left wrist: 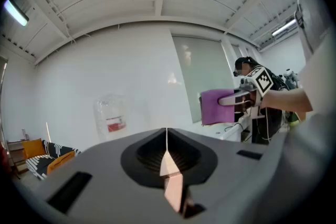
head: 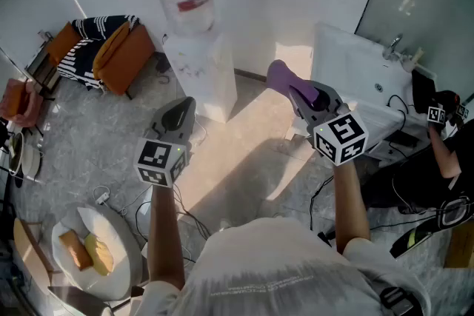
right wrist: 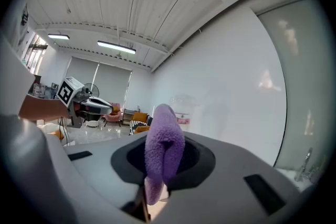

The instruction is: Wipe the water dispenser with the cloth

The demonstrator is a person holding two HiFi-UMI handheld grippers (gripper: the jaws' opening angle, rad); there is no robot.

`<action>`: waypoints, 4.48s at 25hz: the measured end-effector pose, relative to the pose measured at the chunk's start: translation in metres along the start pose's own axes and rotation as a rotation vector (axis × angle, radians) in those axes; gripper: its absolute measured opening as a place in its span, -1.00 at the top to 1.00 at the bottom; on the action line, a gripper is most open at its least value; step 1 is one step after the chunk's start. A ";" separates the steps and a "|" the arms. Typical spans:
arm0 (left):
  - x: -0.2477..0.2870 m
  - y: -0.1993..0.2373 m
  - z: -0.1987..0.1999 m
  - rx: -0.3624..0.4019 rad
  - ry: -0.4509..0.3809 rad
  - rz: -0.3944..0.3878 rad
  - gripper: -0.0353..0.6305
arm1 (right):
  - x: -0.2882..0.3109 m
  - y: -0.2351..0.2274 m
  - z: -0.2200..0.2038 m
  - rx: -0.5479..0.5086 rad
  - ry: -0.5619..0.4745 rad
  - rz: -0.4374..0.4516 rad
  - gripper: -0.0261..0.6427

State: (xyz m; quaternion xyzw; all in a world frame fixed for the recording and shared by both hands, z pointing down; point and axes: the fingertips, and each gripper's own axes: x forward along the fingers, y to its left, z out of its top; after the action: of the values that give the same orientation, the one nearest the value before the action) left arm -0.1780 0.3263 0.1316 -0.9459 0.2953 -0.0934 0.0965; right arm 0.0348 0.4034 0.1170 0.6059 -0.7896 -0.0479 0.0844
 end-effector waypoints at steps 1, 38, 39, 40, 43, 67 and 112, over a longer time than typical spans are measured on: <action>0.002 -0.002 0.001 -0.006 -0.001 0.007 0.84 | -0.001 -0.004 -0.001 0.001 0.001 0.002 0.73; 0.146 0.079 -0.062 -0.071 0.092 0.127 0.84 | 0.140 -0.117 -0.063 -0.012 0.083 0.091 0.72; 0.156 0.093 -0.064 -0.076 0.094 0.120 0.84 | 0.156 -0.120 -0.063 -0.011 0.096 0.083 0.72; 0.167 0.106 -0.066 -0.076 0.095 0.111 0.84 | 0.172 -0.124 -0.063 -0.011 0.108 0.074 0.72; 0.196 0.144 -0.074 -0.067 0.108 0.080 0.84 | 0.219 -0.133 -0.057 0.005 0.114 0.046 0.72; 0.310 0.284 -0.131 -0.166 0.125 -0.033 0.84 | 0.388 -0.160 -0.085 0.104 0.223 -0.041 0.72; 0.340 0.289 -0.292 -0.486 0.411 0.434 0.84 | 0.664 -0.264 -0.367 0.316 0.553 0.072 0.72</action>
State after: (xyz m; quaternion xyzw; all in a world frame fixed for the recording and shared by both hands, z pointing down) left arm -0.1280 -0.1404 0.3851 -0.8183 0.5152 -0.1859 -0.1743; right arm 0.1885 -0.2964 0.4805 0.5731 -0.7554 0.2450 0.2022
